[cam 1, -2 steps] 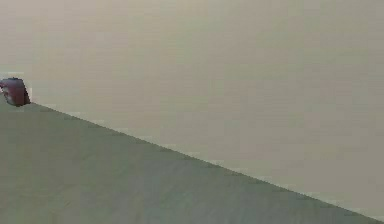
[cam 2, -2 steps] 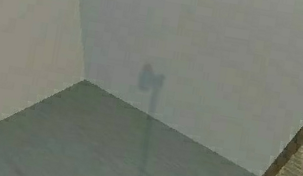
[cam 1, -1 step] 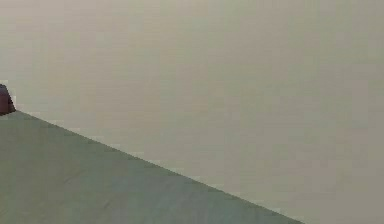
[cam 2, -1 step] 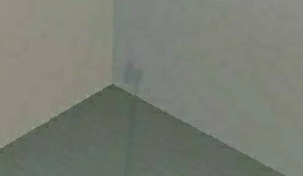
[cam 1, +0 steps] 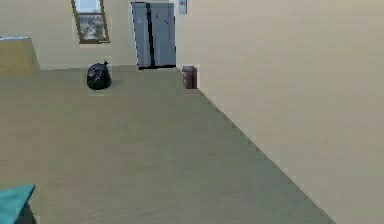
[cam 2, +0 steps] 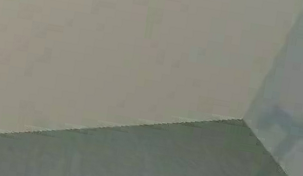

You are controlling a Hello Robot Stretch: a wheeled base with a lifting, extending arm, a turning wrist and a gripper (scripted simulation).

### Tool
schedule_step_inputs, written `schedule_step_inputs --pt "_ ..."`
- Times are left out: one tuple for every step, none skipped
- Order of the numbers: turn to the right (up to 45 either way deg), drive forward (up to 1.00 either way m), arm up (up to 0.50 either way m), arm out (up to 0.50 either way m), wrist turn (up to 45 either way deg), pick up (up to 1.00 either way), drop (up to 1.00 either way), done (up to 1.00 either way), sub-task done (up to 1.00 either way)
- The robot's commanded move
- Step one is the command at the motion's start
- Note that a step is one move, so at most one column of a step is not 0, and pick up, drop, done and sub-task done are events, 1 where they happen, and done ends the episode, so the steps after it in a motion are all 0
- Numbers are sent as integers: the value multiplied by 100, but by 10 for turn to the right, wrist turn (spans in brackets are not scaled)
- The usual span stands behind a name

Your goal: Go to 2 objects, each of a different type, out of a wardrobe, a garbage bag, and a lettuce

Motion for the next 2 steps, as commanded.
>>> schedule_step_inputs --pt "-150 0 0 0 0 0 0 0 0" --pt "0 100 0 0 0 0 0 0 0"
